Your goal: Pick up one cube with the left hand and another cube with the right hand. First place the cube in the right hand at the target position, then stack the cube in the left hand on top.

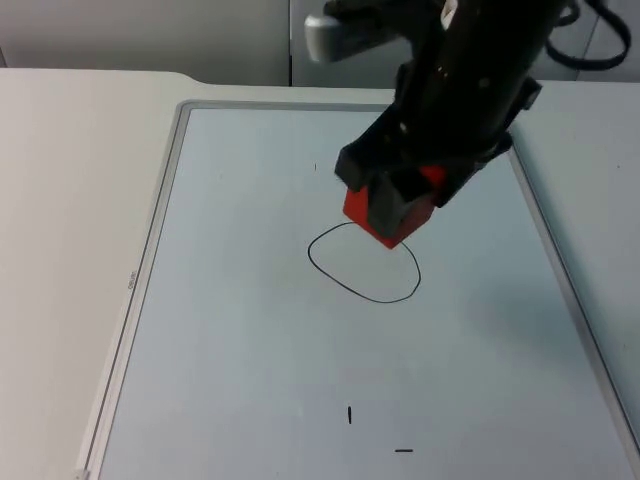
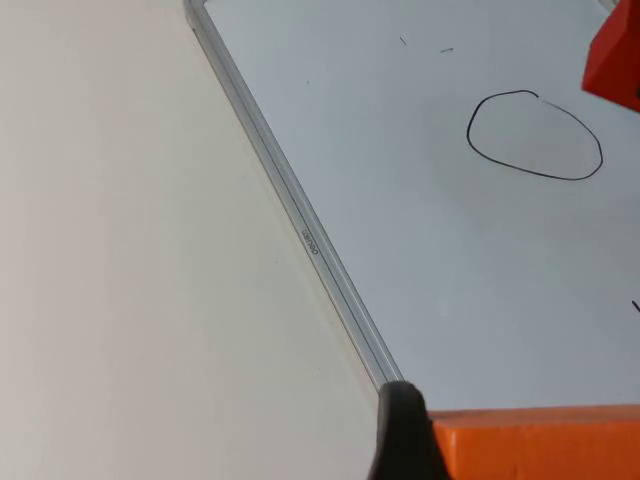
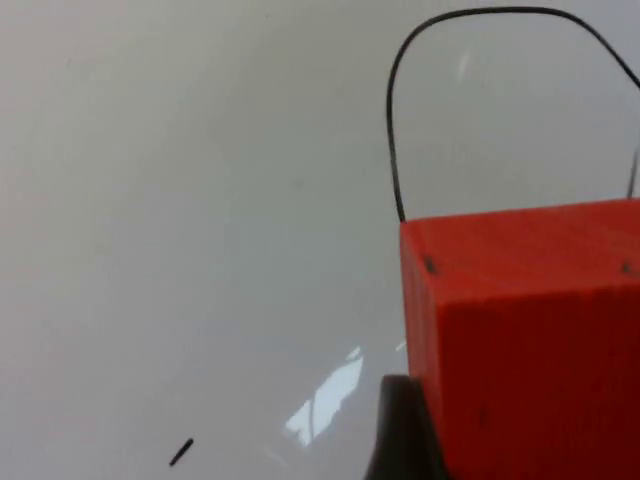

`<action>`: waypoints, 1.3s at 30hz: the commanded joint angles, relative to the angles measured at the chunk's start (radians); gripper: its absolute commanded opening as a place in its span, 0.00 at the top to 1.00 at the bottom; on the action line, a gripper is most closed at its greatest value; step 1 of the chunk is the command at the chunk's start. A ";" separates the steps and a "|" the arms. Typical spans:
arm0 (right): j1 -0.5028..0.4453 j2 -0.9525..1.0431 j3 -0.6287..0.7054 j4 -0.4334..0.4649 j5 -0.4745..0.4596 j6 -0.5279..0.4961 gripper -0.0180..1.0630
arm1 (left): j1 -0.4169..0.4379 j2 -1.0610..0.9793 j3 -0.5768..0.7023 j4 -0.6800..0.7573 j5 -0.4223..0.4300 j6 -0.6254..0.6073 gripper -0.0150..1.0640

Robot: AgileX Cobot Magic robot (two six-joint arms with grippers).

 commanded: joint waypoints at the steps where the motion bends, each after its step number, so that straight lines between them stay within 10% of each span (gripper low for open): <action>1: 0.005 0.046 -0.030 -0.018 0.010 -0.003 0.99 | -0.006 -0.007 0.003 0.005 -0.021 -0.004 0.81; 39: 0.001 0.200 -0.041 -0.101 -0.165 0.093 0.99 | -0.006 -0.007 0.003 0.007 -0.023 -0.004 0.81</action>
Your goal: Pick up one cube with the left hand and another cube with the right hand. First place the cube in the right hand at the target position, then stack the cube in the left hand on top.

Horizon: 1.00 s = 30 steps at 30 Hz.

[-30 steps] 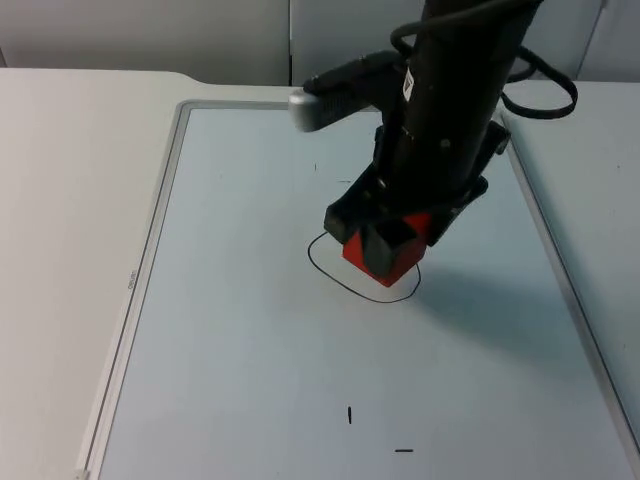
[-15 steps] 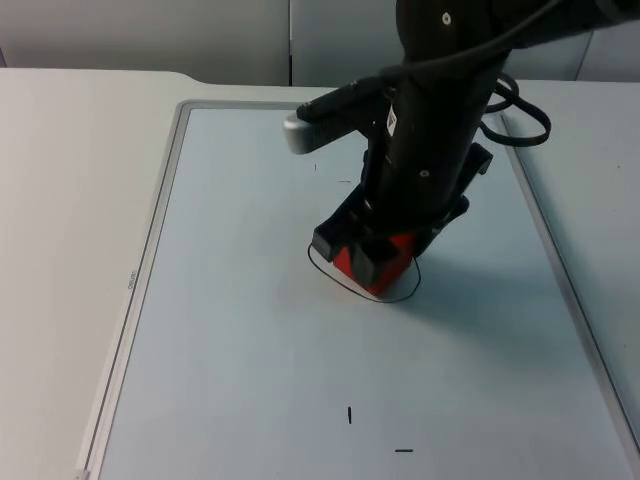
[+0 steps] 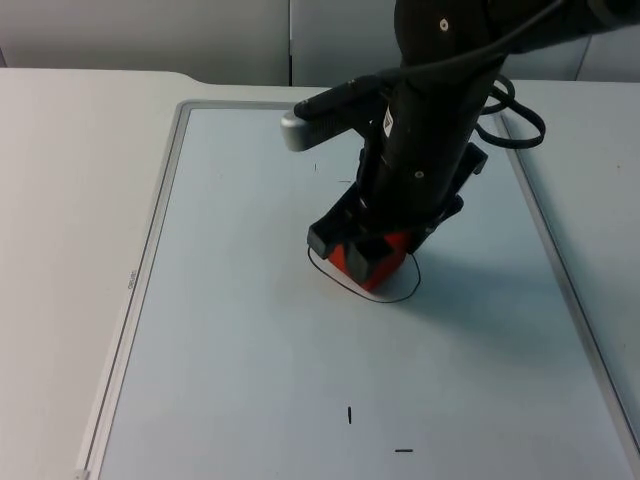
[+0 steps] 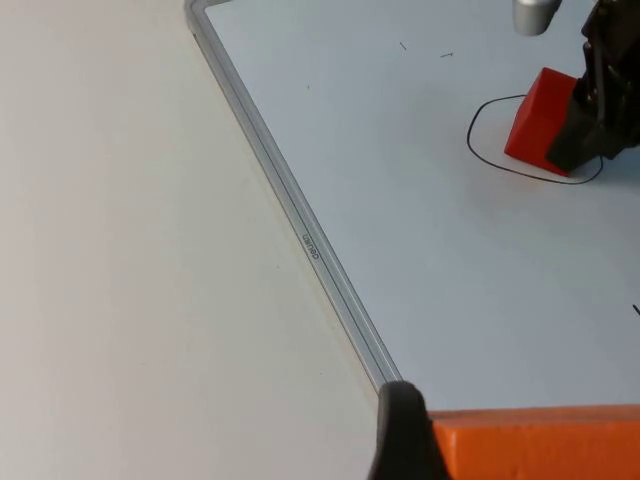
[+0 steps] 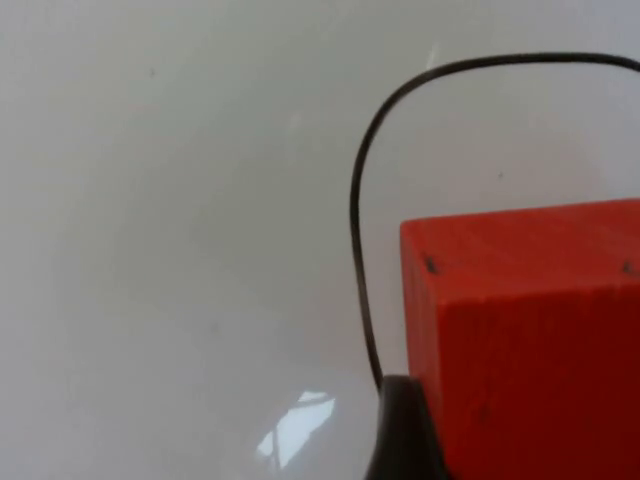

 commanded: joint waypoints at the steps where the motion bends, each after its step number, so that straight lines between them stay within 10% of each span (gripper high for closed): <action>1: -0.001 -0.001 -0.010 -0.005 -0.008 0.012 0.99 | -0.006 -0.007 0.003 0.003 -0.018 -0.004 0.81; 23: -0.001 -0.001 -0.010 -0.019 0.003 0.020 0.99 | -0.006 -0.007 0.003 0.001 -0.016 -0.004 0.81; 30: -0.001 -0.001 -0.010 -0.037 0.013 0.020 0.78 | -0.006 -0.007 0.003 0.001 -0.016 -0.004 0.81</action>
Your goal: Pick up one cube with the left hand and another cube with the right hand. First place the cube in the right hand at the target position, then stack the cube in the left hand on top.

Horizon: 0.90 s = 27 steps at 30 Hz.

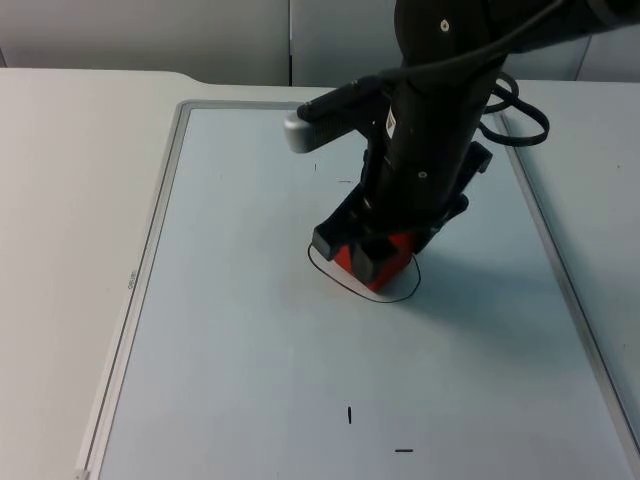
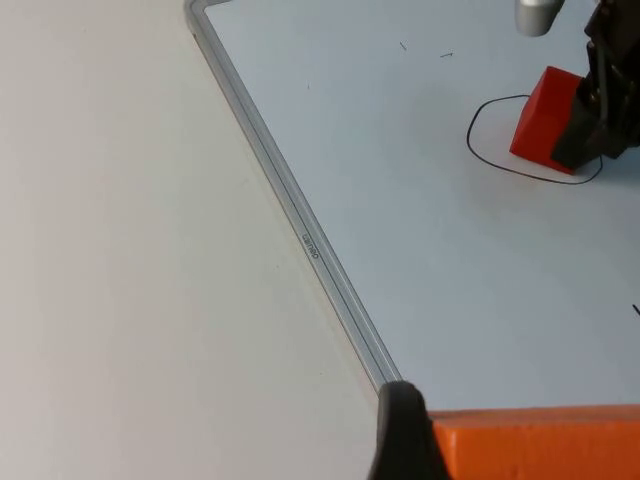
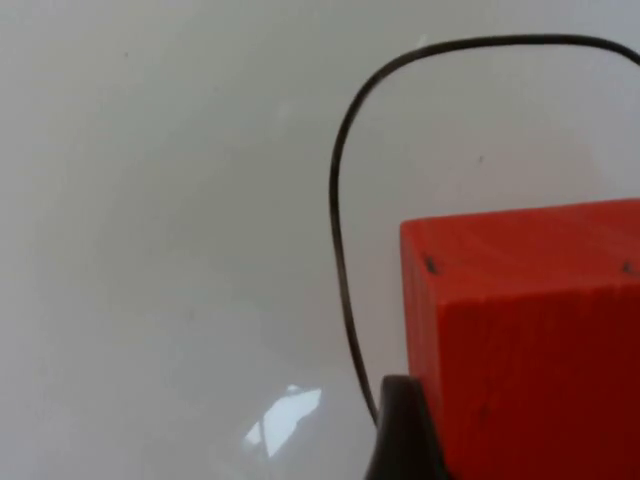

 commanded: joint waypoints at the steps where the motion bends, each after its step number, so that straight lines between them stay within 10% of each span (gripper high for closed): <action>1: -0.001 -0.001 -0.010 -0.011 0.001 0.003 0.73 | -0.006 -0.007 0.003 0.001 -0.016 -0.004 0.81; 7: -0.001 -0.001 -0.010 -0.011 -0.002 0.003 0.51 | -0.006 -0.007 0.003 0.001 -0.016 -0.004 0.81; 27: -0.001 -0.001 -0.010 -0.007 -0.012 0.003 0.29 | -0.006 -0.007 0.003 0.001 -0.016 -0.004 0.81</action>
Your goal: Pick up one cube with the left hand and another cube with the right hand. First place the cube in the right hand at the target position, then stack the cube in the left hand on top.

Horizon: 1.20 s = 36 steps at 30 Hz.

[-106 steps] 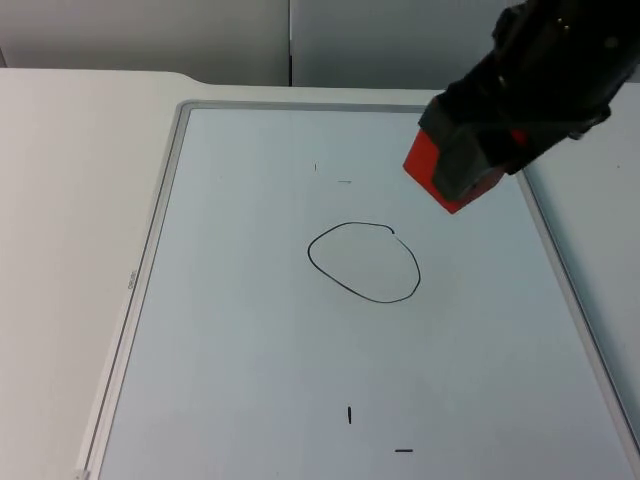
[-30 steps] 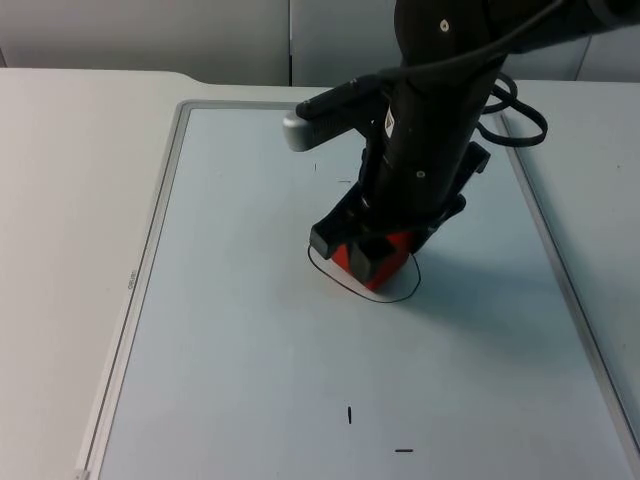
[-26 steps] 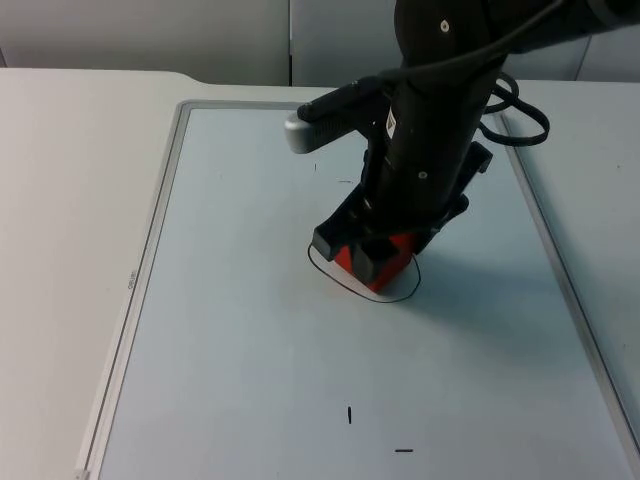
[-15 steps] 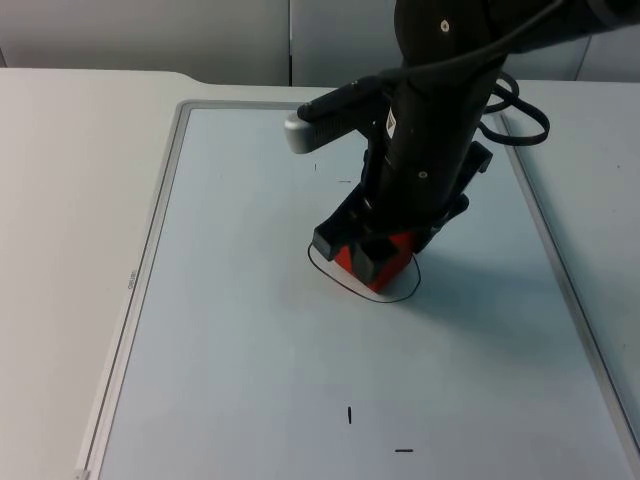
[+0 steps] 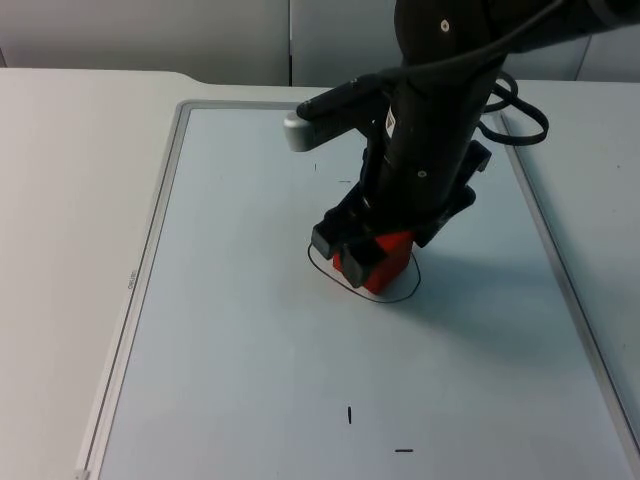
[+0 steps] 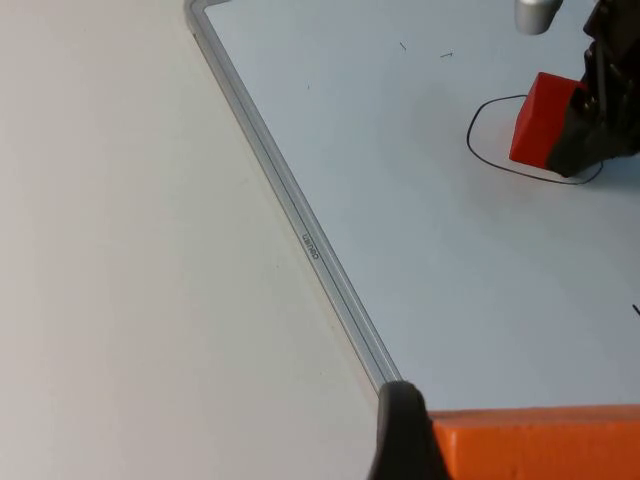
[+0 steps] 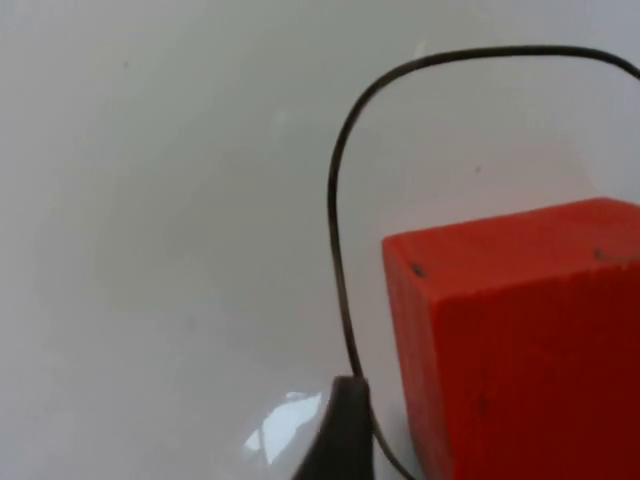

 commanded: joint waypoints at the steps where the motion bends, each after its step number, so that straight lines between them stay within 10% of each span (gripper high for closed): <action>1: -0.001 -0.001 -0.010 -0.006 -0.007 0.002 0.29 | -0.006 -0.007 0.003 0.001 -0.016 -0.004 0.81; 14: -0.001 -0.083 -0.061 -0.011 0.105 -0.038 0.29 | -0.006 -0.007 0.003 0.001 -0.016 -0.004 0.81; 36: -0.001 -0.853 -0.148 0.124 0.083 -0.238 0.29 | -0.006 -0.007 0.003 0.001 -0.016 -0.004 0.81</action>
